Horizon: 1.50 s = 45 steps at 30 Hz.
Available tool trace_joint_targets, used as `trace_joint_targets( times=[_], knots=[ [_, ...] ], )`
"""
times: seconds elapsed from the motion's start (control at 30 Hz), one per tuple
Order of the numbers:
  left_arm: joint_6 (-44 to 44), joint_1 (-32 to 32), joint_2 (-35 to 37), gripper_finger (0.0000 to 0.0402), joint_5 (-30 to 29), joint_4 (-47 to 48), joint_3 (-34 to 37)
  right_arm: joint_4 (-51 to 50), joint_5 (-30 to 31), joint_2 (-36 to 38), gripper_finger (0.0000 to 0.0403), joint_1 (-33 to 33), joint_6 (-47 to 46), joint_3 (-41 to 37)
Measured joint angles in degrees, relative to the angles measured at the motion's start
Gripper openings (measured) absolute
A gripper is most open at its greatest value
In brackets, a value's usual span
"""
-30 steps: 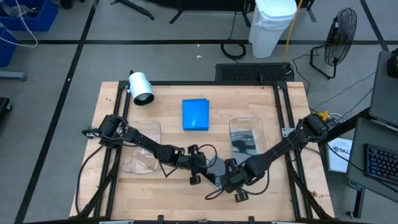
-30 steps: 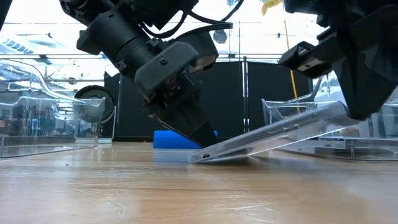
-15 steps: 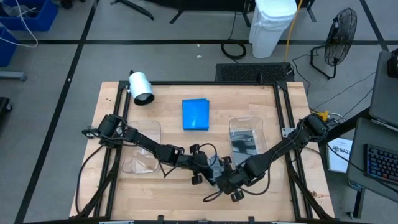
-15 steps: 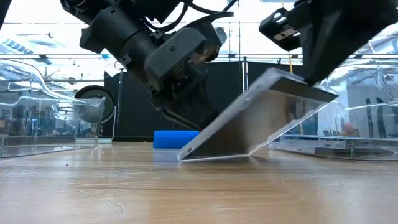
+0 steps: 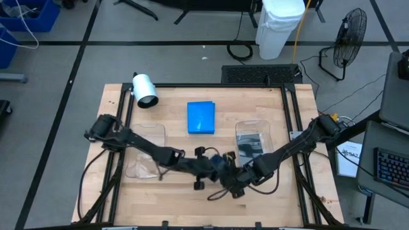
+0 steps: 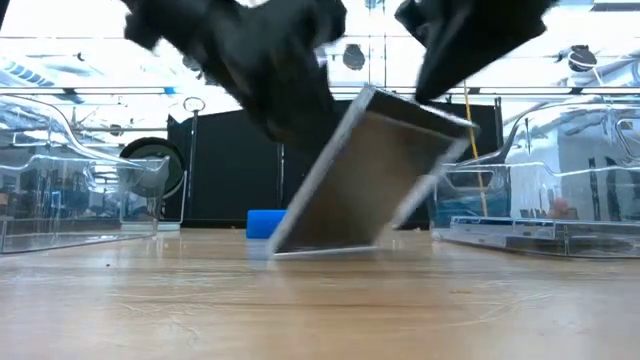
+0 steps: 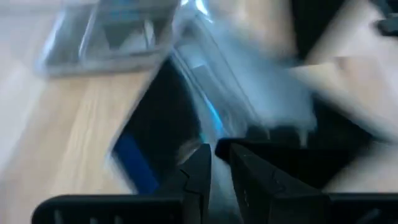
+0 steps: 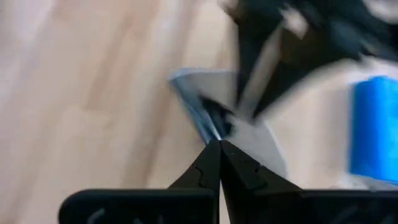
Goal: Pick & place jewel cases by type
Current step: Put the black CD case into the right transparent bin
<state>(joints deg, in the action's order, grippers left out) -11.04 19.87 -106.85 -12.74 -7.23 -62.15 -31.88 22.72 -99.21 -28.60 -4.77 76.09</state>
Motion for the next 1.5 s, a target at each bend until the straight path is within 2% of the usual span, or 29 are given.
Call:
trace_joint_targets(
  times=[0.13,0.27,0.37,0.43,0.6,0.67,0.8,0.87,0.97,1.07,1.13,1.3,1.5],
  knots=[
    [6.8,1.8,5.9,0.0067,-2.6,0.7,0.0,-0.3,3.6,1.8,0.0,0.1,-0.1,0.0],
    [10.6,2.6,10.7,0.0067,-4.3,2.4,0.0,-0.4,2.3,2.4,0.0,0.5,-0.1,0.0],
    [10.4,3.3,13.5,0.0067,-5.4,5.8,-0.1,-1.0,1.9,2.4,0.0,0.9,-0.1,-0.1],
    [7.1,3.5,14.4,0.0067,-5.7,10.7,-0.1,-0.6,-0.6,2.4,0.0,0.9,-0.1,-0.5],
    [-2.8,3.4,14.2,0.0067,-2.3,27.1,0.0,1.8,-6.3,2.4,0.0,1.1,-0.8,-2.5],
    [-7.8,3.6,13.8,0.0067,-0.7,34.4,0.0,2.9,-7.2,2.4,0.0,1.1,-0.9,-3.3],
    [-17.4,3.7,11.6,0.0067,0.2,42.3,0.0,3.3,-7.9,2.3,0.0,1.0,-0.9,-3.9],
    [-17.1,3.5,9.7,0.0068,0.8,41.1,-0.1,3.6,-7.8,2.3,0.0,1.0,-0.8,-3.9],
    [-9.9,3.4,5.5,0.0075,2.6,39.2,-0.1,4.1,-7.8,2.3,0.0,1.0,-0.4,-3.9],
    [-1.4,4.4,2.6,0.0104,3.3,36.8,0.0,3.8,-7.8,2.3,0.0,1.0,-0.3,-3.9],
    [1.0,5.3,1.2,0.0133,1.3,36.6,0.0,3.6,-7.8,2.3,0.0,0.9,-0.3,-3.9],
    [1.4,6.7,0.3,0.0218,-7.0,36.1,-0.1,1.6,-7.8,2.3,0.0,1.3,-0.3,-4.0],
    [1.4,6.2,-0.5,0.0293,-7.0,35.5,-0.3,6.4,-8.6,2.3,0.0006,4.4,-0.4,-11.1]
  ],
)
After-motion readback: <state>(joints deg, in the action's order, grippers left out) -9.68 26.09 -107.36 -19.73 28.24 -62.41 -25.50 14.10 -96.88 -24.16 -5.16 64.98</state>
